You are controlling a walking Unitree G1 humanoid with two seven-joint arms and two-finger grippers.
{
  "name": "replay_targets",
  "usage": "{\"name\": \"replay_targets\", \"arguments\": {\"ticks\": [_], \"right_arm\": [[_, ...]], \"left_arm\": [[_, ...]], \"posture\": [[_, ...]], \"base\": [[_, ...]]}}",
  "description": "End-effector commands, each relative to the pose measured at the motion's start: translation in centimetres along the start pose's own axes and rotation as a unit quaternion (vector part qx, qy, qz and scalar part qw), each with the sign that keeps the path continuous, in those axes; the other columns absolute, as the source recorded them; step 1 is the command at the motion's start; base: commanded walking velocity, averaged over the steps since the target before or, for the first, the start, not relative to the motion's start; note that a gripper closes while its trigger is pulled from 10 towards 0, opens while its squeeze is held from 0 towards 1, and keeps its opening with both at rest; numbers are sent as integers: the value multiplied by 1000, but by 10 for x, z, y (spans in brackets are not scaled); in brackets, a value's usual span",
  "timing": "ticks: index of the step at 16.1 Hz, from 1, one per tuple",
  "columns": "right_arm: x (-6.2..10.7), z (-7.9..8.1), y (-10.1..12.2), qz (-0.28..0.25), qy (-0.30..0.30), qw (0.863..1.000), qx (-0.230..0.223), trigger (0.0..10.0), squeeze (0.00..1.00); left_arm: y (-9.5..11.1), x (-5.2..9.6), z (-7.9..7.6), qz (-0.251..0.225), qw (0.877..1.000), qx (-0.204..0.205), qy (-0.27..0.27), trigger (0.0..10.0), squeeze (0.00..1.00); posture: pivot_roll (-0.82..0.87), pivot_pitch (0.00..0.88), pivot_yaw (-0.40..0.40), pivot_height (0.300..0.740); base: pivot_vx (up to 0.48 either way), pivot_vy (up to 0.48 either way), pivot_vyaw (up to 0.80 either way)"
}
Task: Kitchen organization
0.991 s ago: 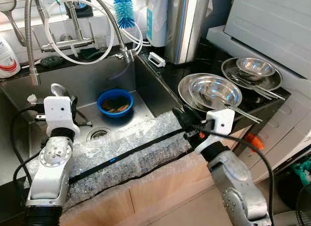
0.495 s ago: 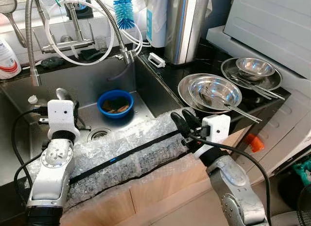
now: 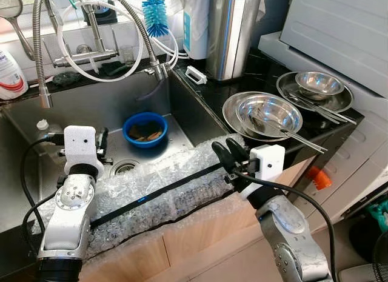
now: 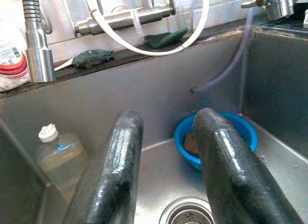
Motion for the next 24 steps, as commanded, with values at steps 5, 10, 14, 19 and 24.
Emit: {"name": "replay_targets", "arguments": {"ticks": [5,10,14,19,24], "right_arm": [[6,-9,13,-22,-58,996,66,10000,0],[22,-30,21,-21,-134,985,104,10000,0],[38,-46,8,19,-183,978,103,10000,0],[46,-52,6,34,-216,970,103,10000,1000],[52,-58,-3,58,-237,965,93,10000,39]], "left_arm": [[52,9,2,-149,989,18,11,10000,0],[46,22,0,-149,989,-3,-5,10000,0],[39,20,-6,-139,990,-5,-15,10000,0],[37,22,-9,-137,990,-10,-24,10000,0],[33,21,-14,-130,991,-7,-38,10000,0]], "posture": [[-31,10,26,740],[-39,20,23,740],[-51,29,19,740],[-51,43,18,740],[-49,35,19,740]], "base": [[0,0,0],[0,0,0],[0,0,0],[0,0,0],[0,0,0]]}}
Point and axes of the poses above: a point about 5 cm out from each wrist's last joint towards the gripper, its own x axis pointing back from the gripper into the wrist, its own y axis along the axis of the wrist's last joint, z = x × y, the point moved 2 cm from there along -x, pointing out of the wrist towards the gripper, and after that the axes turned 11 degrees about x, right-handed, at the moved point
